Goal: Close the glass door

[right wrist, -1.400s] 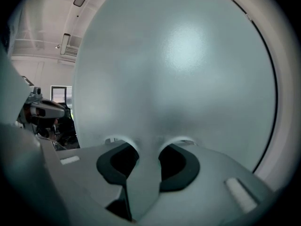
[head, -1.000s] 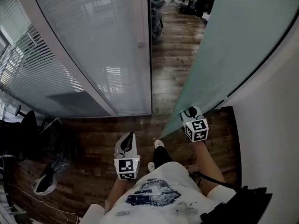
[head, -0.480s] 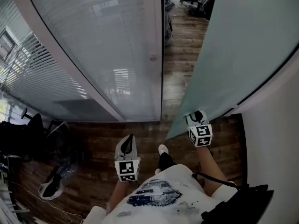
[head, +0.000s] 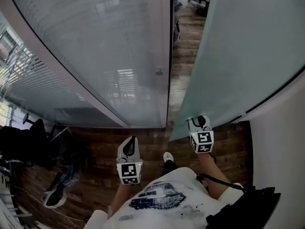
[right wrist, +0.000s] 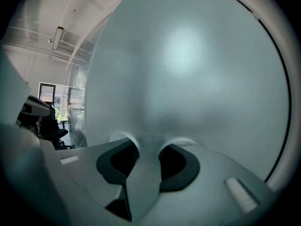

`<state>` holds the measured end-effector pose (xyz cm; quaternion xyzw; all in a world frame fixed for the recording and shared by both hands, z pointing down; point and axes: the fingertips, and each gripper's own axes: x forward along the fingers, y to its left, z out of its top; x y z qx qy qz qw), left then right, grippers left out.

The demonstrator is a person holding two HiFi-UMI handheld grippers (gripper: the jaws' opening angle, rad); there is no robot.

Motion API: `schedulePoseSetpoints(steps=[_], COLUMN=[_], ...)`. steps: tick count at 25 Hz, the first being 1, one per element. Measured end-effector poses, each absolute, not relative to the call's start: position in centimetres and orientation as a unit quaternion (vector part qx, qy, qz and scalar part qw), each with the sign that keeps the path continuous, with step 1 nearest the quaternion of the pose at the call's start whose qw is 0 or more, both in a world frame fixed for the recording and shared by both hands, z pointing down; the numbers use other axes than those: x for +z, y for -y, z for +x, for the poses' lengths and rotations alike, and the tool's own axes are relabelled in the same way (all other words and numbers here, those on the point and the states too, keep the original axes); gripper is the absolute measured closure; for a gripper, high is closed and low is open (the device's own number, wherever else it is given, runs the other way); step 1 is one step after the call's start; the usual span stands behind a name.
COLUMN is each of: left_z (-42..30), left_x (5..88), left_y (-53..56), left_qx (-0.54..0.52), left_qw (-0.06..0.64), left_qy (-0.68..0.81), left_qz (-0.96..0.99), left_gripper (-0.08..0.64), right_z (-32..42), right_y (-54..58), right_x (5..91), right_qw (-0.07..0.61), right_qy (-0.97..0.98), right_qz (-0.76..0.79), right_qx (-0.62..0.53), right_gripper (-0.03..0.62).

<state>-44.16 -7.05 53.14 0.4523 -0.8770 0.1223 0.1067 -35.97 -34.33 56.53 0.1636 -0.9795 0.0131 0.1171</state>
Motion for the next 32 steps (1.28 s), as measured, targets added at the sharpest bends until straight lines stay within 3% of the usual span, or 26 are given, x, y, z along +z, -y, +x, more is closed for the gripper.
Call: schedulePoseSetpoints(steps=[32], left_z=[-51.2], left_x=[52.3], left_y=[18.3], left_qx=[0.132], left_qw=[0.088], left_qy=[0.870], left_qz=[0.468], left_gripper=[0.558], right_z=[-45.6], right_y=[39.3], right_x=[55.4], right_qw=[0.103], right_qy=[0.974], right_qz=[0.200], right_qx=[0.010], right_gripper=[0.472])
